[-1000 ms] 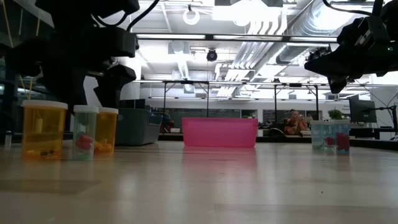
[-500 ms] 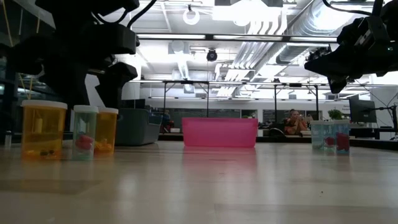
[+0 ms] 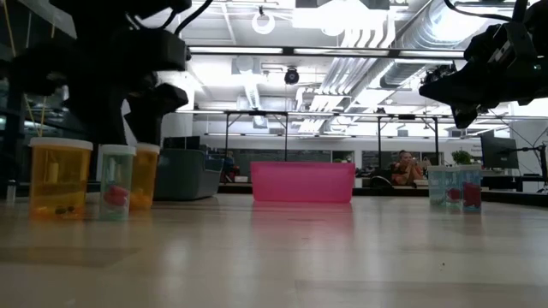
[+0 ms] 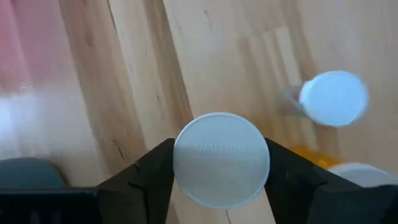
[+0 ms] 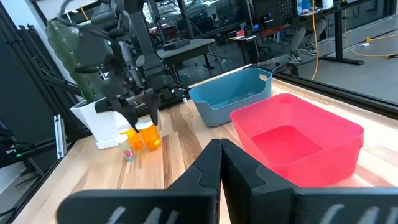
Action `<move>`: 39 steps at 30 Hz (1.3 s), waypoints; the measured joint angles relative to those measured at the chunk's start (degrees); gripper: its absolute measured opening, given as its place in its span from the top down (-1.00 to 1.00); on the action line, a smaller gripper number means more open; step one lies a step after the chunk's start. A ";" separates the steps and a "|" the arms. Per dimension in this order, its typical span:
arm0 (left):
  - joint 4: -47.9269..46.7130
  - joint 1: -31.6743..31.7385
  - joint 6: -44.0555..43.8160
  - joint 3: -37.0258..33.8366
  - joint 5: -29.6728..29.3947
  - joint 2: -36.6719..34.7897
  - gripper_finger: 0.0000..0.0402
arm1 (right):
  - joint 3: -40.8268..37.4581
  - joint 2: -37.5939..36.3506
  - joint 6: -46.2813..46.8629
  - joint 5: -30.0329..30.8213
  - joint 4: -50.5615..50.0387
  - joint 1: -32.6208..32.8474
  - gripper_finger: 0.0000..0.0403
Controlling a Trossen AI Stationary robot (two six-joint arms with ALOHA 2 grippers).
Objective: Pick and place medicine bottles into bin by pill shape (circle, oval)
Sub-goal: Put the top orange capsule bottle into the blue bin
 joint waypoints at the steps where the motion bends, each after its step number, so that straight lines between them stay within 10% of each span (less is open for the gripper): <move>1: -0.78 0.24 0.00 1.11 0.12 -0.07 0.04 | 0.00 0.00 0.00 -0.02 0.00 -0.02 1.00; 13: -10.04 5.50 7.61 12.90 -8.35 -6.14 0.00 | 0.00 0.31 -0.01 -0.02 -0.02 -0.02 1.00; 39: -14.75 28.62 8.66 13.97 -13.14 -10.73 0.00 | 0.00 0.76 0.00 -0.02 0.01 -0.02 1.00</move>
